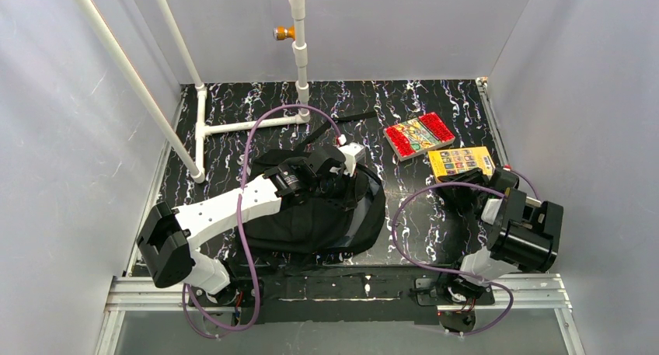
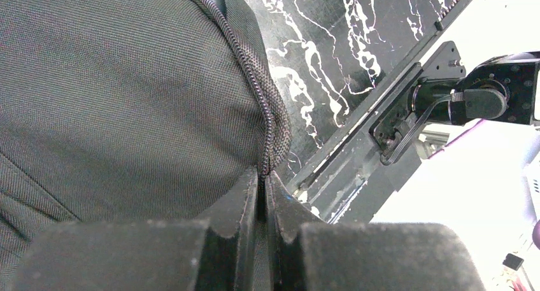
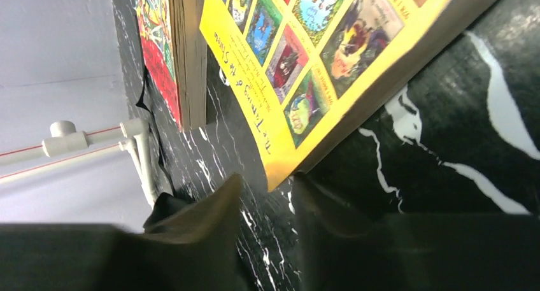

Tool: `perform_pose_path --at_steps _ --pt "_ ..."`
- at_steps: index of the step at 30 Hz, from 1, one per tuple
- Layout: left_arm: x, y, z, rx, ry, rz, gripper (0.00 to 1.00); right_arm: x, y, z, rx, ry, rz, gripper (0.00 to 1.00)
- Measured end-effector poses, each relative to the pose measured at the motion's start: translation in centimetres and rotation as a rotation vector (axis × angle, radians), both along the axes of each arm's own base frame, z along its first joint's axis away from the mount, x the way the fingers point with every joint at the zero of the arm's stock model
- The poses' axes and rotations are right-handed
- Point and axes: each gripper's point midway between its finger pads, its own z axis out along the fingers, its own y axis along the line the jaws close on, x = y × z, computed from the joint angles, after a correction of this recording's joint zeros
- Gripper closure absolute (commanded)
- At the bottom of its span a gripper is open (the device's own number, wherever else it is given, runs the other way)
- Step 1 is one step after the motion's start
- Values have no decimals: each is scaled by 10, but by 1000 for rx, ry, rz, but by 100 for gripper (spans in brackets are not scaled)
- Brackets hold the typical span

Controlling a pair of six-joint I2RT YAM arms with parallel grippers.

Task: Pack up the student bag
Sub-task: Pick up the book from the center of the board.

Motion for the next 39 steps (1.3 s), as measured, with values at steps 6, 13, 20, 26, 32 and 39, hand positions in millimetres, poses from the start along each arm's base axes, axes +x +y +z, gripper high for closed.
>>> perform_pose_path --at_steps 6,13,20,26,32,39 --pt "-2 -1 0 -7 13 -4 99 6 -2 -16 45 12 -37 99" --pt "-3 -2 -4 -1 30 -2 99 5 -1 -15 54 23 -31 99" --pt "-3 -5 -13 11 57 5 74 -14 8 17 23 73 34 99" --pt "-6 -9 -19 8 110 24 57 -41 22 59 -33 36 121 99" --pt "-2 -12 -14 -37 158 67 40 -61 44 81 -67 17 230 99" --pt "29 -8 15 -291 316 252 19 -68 80 118 -33 -38 343 99"
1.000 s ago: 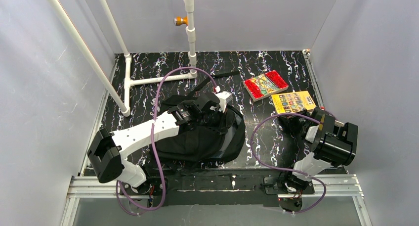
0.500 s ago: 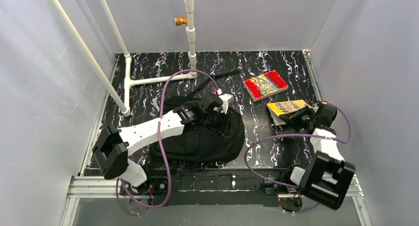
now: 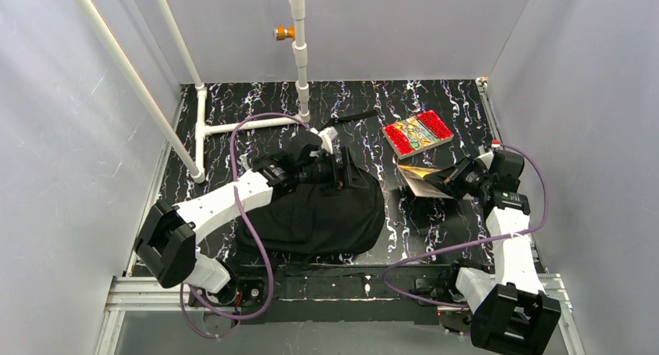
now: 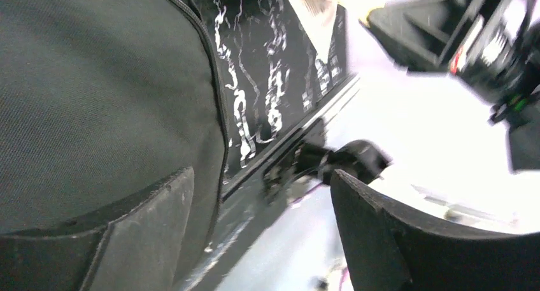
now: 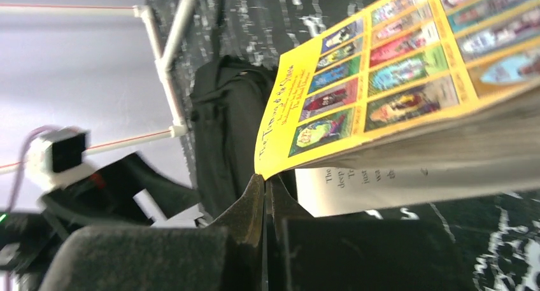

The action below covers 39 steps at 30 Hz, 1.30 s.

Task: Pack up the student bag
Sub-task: Pick up the book from the center of the board.

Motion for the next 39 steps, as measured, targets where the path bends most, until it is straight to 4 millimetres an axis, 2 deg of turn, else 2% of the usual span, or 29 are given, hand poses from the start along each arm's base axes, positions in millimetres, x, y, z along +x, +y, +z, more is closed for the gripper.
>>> perform_pose_path --at_steps 3,6,16,22,26,27,33,35,37,38,39 --pt "19 5 6 -95 136 115 9 4 11 26 28 -55 29 99" --pt "30 1 11 -165 255 190 2 5 25 43 85 -87 54 99" --pt "52 -33 24 -330 554 323 2 -5 66 78 269 -143 121 99" --pt "66 -46 23 -422 628 359 2 -12 83 93 322 -175 166 99" --pt "69 -50 25 -444 638 364 4 -18 94 94 341 -171 196 99" --pt "70 -51 27 -454 630 358 7 -19 97 94 344 -170 204 99" --pt "72 -53 35 -482 607 348 55 -29 120 93 342 -175 255 99" --pt "72 -53 36 -485 595 340 79 -35 133 93 332 -185 283 99" --pt "72 -52 34 -484 577 332 97 -41 145 93 320 -201 316 99" --pt "71 -50 34 -485 568 328 100 -43 150 92 311 -206 330 94" --pt "70 -48 33 -483 554 320 100 -46 156 89 301 -206 343 81"
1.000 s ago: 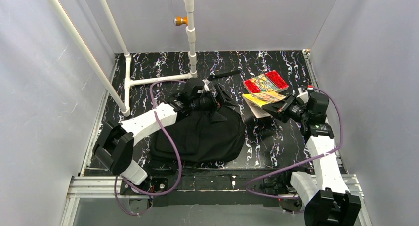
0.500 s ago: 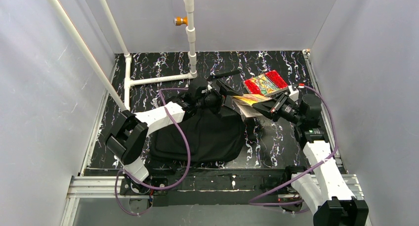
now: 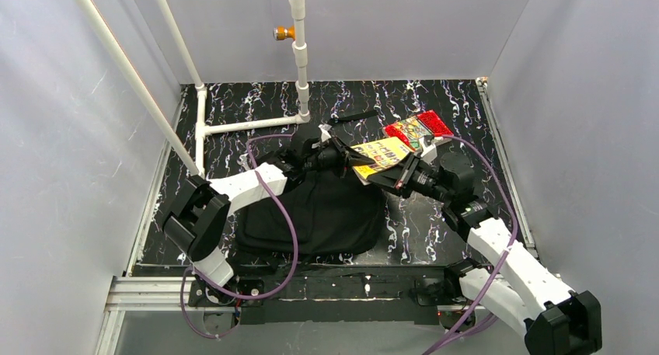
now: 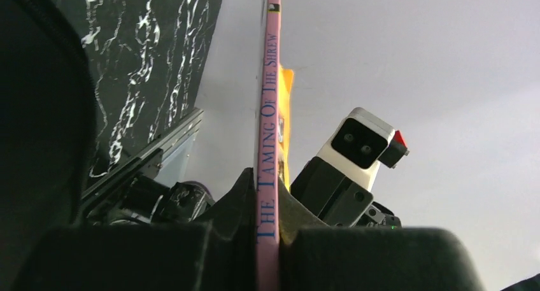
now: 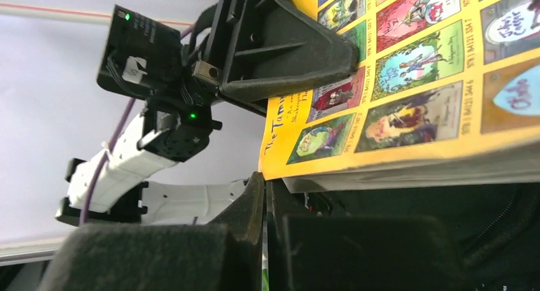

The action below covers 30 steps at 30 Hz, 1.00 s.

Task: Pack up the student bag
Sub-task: Pick up the book from the center of the board.

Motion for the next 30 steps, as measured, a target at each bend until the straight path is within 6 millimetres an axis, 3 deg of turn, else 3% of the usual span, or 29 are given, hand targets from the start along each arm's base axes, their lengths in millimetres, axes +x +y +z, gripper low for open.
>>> perform_pose_path --at_steps 2,4,8,17,19,21,28,30 --pt "-3 8 -6 17 -27 -11 100 -4 8 -7 -28 -8 20 55" --pt "-3 18 -13 37 -50 -14 100 -9 14 -14 -66 -25 52 38" --pt "-11 50 -26 81 -117 -34 100 -15 14 -35 -210 -49 108 21" --pt "-17 108 -6 241 -386 -119 100 -17 -10 -55 -451 -89 120 15" --pt "-29 113 6 260 -472 -175 100 -18 -14 -54 -462 -91 104 6" --pt "-41 117 19 259 -549 -227 100 -19 -17 -44 -449 -126 77 3" --pt "-81 120 52 145 -714 -385 100 -12 -13 -17 -426 -240 86 5" --pt "-88 119 58 105 -742 -412 100 -11 -7 -18 -411 -250 124 11"
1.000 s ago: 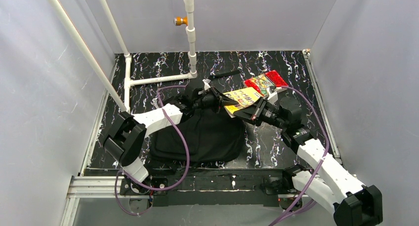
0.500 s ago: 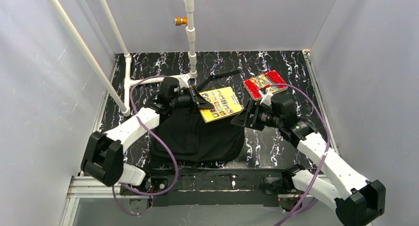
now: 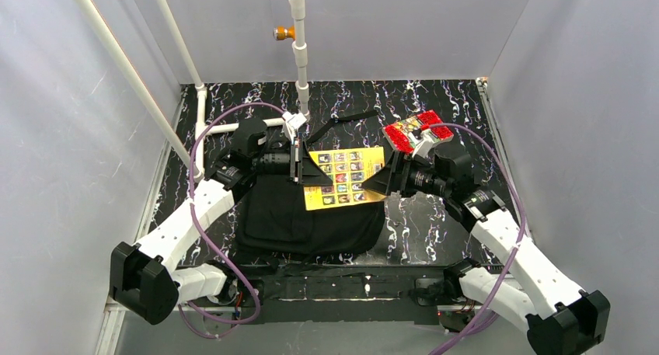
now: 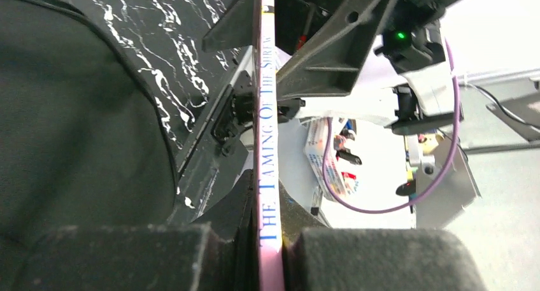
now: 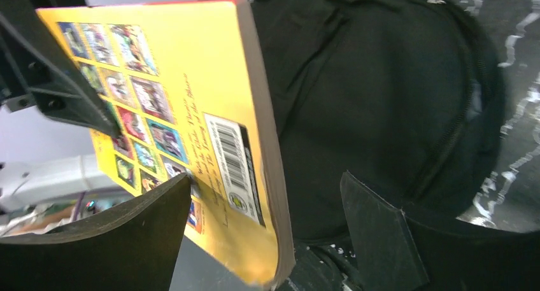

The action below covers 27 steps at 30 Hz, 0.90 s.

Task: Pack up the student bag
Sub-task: Pick up the book from the center of the board.

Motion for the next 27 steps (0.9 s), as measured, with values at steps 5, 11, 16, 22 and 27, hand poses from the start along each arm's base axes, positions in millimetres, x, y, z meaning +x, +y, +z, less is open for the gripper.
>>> perform_pose_path --at_steps 5,11,16,22,27 --pt "-13 0 8 -43 -16 -76 100 -10 15 21 180 -32 133 20" --pt "-22 1 16 -71 -35 -125 100 -19 10 36 399 -23 199 30" --pt "-25 0 20 -81 -48 -145 100 -32 10 49 469 -37 256 66" --pt "-23 -10 21 -78 -55 -163 50 -37 4 60 482 -82 226 99" --pt "8 -10 -10 71 6 39 28 -9 -12 24 299 1 -23 99"
